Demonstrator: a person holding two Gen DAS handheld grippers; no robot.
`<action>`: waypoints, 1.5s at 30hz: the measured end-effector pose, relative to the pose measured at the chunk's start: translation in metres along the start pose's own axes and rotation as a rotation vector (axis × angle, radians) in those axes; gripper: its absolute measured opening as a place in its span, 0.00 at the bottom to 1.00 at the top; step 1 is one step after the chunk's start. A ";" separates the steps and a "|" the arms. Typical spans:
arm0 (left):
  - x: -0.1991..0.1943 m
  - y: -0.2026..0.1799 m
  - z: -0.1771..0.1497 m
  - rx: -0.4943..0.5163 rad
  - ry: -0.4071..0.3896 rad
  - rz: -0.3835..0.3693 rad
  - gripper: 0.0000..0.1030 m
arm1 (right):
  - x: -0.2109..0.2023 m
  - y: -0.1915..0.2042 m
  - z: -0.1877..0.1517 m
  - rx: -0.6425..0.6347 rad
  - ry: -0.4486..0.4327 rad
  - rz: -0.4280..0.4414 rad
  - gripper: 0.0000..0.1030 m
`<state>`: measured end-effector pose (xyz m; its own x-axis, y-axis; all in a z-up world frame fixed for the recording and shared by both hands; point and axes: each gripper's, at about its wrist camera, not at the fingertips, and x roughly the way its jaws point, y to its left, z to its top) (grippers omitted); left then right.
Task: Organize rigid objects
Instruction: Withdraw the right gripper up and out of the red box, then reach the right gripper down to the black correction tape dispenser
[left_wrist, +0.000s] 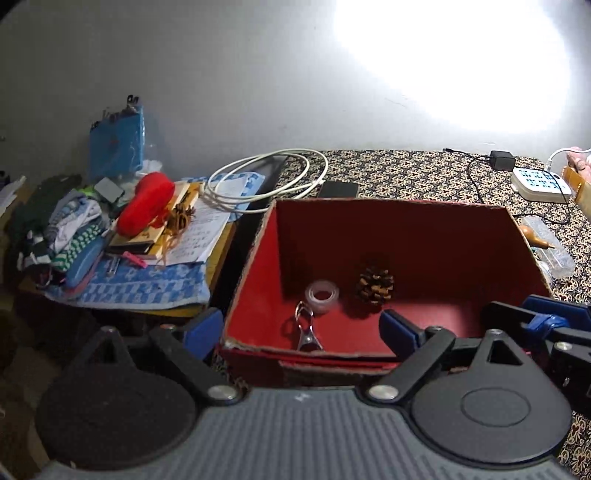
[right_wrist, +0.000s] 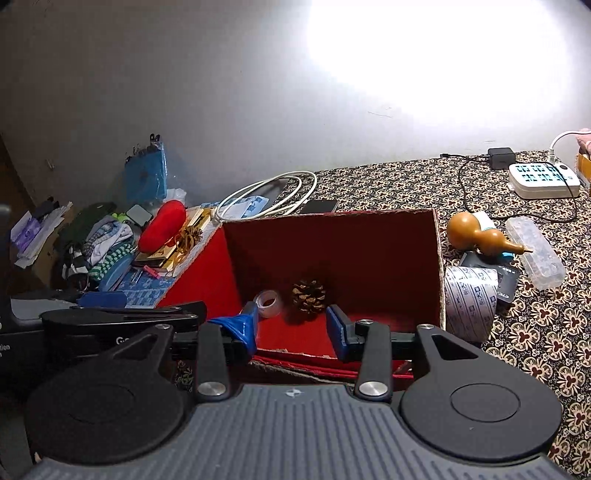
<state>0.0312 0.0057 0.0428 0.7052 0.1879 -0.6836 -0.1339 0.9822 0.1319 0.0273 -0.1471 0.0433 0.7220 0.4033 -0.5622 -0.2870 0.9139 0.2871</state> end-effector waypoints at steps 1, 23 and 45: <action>-0.002 -0.003 -0.002 -0.005 0.002 0.014 0.89 | -0.002 -0.002 -0.002 -0.007 0.006 0.005 0.24; -0.005 -0.050 -0.056 -0.073 0.170 0.135 0.89 | -0.008 -0.037 -0.041 -0.108 0.164 0.119 0.26; -0.002 -0.068 -0.090 -0.091 0.258 0.134 0.89 | -0.010 -0.051 -0.071 -0.140 0.257 0.133 0.30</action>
<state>-0.0233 -0.0611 -0.0296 0.4788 0.2982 -0.8258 -0.2833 0.9427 0.1761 -0.0102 -0.1947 -0.0209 0.4952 0.5017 -0.7092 -0.4645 0.8428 0.2718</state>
